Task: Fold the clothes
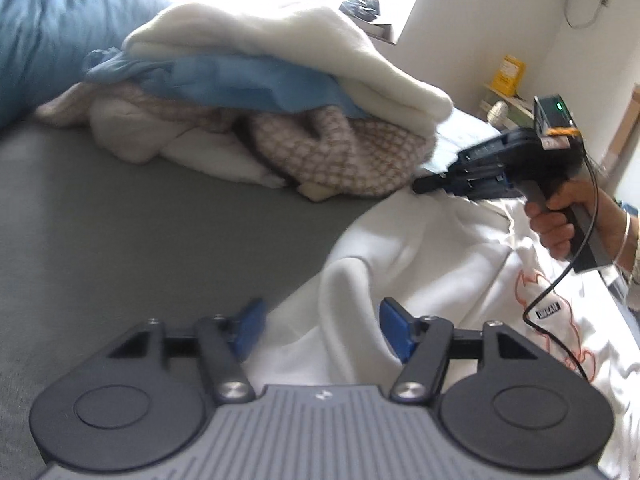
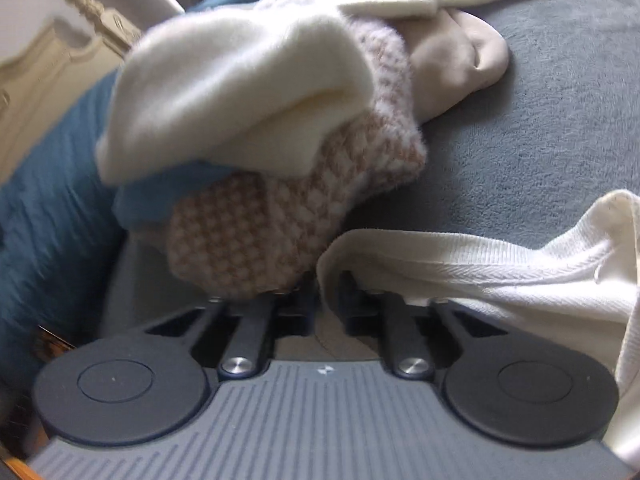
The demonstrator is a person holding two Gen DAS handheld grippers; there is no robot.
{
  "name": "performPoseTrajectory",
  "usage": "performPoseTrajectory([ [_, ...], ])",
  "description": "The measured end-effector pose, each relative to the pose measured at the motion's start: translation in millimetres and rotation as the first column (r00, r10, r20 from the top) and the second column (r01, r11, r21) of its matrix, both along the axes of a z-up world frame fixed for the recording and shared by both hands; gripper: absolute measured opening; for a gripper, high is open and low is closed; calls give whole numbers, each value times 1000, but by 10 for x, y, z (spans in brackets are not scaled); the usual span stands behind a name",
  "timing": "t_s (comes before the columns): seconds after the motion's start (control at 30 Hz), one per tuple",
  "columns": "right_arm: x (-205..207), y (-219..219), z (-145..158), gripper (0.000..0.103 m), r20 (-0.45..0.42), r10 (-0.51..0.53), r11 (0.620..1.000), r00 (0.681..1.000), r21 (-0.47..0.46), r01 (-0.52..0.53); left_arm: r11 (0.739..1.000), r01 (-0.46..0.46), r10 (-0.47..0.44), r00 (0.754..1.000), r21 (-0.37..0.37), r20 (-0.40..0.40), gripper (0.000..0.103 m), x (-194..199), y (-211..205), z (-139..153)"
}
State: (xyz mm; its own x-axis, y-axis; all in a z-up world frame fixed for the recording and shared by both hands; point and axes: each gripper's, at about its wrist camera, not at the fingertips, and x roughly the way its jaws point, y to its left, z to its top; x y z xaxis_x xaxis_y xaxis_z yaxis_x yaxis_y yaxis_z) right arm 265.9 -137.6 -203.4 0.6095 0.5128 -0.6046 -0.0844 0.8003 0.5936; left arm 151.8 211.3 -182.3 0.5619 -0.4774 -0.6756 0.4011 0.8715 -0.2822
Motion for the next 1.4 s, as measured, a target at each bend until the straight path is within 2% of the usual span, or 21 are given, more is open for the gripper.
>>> performPoseTrajectory([
  [0.03, -4, 12, 20, 4, 26, 6, 1000, 1000, -11, -5, 1000, 9, -9, 1000, 12, 0, 54, 22, -39, -12],
  [0.07, -8, 24, 39, 3, 51, 12, 1000, 999, -23, -10, 999, 18, -18, 1000, 28, 0, 25, 50, -81, -26],
  [0.1, -12, 37, 59, 3, 77, 18, 999, 997, -34, -15, 999, 29, -28, 1000, 43, -5, 6, 83, -118, -41],
  [0.27, -19, 92, 141, 3, 201, 53, 995, 978, -96, -35, 997, -50, 46, 996, 52, 71, 6, 168, -88, 42],
  [0.37, 95, 152, 52, 3, 222, 82, 987, 972, -154, -48, 992, -113, 110, 993, 63, 37, 6, 307, -11, -30],
  [0.43, 201, 205, -35, 4, 209, 95, 981, 973, -188, -56, 987, -142, 140, 990, 81, 27, 7, 389, 10, -120],
  [0.53, 358, 252, -118, 5, 136, 103, 978, 985, -197, -75, 981, -172, 172, 985, 85, 12, 10, 483, 21, -220],
  [0.63, 416, 154, 13, 11, 83, 147, 977, 986, -168, -132, 980, -177, 177, 984, 87, 15, 11, 497, -2, -202],
  [0.67, 425, 114, 75, 19, 65, 170, 974, 983, -161, -158, 980, -175, 175, 984, 92, 18, 12, 504, -16, -191],
  [0.7, 423, 69, 141, 38, 46, 195, 969, 980, -163, -185, 980, -176, 175, 984, 95, 19, 13, 513, -25, -185],
  [0.73, 412, 19, 209, 51, 27, 221, 961, 975, -174, -213, 979, -177, 176, 984, 97, 19, 14, 520, -34, -182],
  [0.77, 378, -28, 289, 70, 22, 235, 954, 972, -195, -226, 979, -179, 178, 984, 97, 18, 14, 522, -34, -176],
  [0.8, 326, -73, 377, 76, 28, 239, 947, 971, -227, -226, 979, -181, 181, 983, 95, 16, 14, 523, -31, -170],
  [0.83, 270, -137, 457, 77, 38, 239, 942, 970, -253, -222, 978, -184, 183, 983, 95, 16, 15, 527, -40, -161],
  [0.97, -14, -562, 706, 77, 108, 155, 950, 982, -289, -118, 976, -190, 188, 982, 105, 27, 15, 540, -78, -160],
  [1.03, -153, -760, 719, 75, 123, 119, 937, 985, -342, -70, 975, -194, 191, 981, 112, 34, 16, 544, -90, -169],
  [1.07, -174, -846, 672, 74, 106, 100, 928, 989, -369, -54, 974, -196, 193, 981, 115, 36, 17, 544, -97, -171],
  [1.17, -180, -1037, 503, 59, 51, 51, 911, 997, -411, -26, 972, -205, 201, 979, 118, 43, 19, 546, -114, -176],
  [1.33, 69, -1000, 211, 56, -20, 24, 902, 1000, -431, -30, 968, -216, 210, 976, 126, 53, 21, 550, -131, -172],
  [1.37, 138, -977, 140, 49, -52, 22, 897, 998, -439, -43, 968, -217, 212, 976, 127, 55, 21, 547, -132, -169],
  [1.4, 202, -943, 62, 28, -90, 18, 886, 996, -460, -58, 968, -220, 214, 975, 123, 59, 21, 539, -128, -161],
])
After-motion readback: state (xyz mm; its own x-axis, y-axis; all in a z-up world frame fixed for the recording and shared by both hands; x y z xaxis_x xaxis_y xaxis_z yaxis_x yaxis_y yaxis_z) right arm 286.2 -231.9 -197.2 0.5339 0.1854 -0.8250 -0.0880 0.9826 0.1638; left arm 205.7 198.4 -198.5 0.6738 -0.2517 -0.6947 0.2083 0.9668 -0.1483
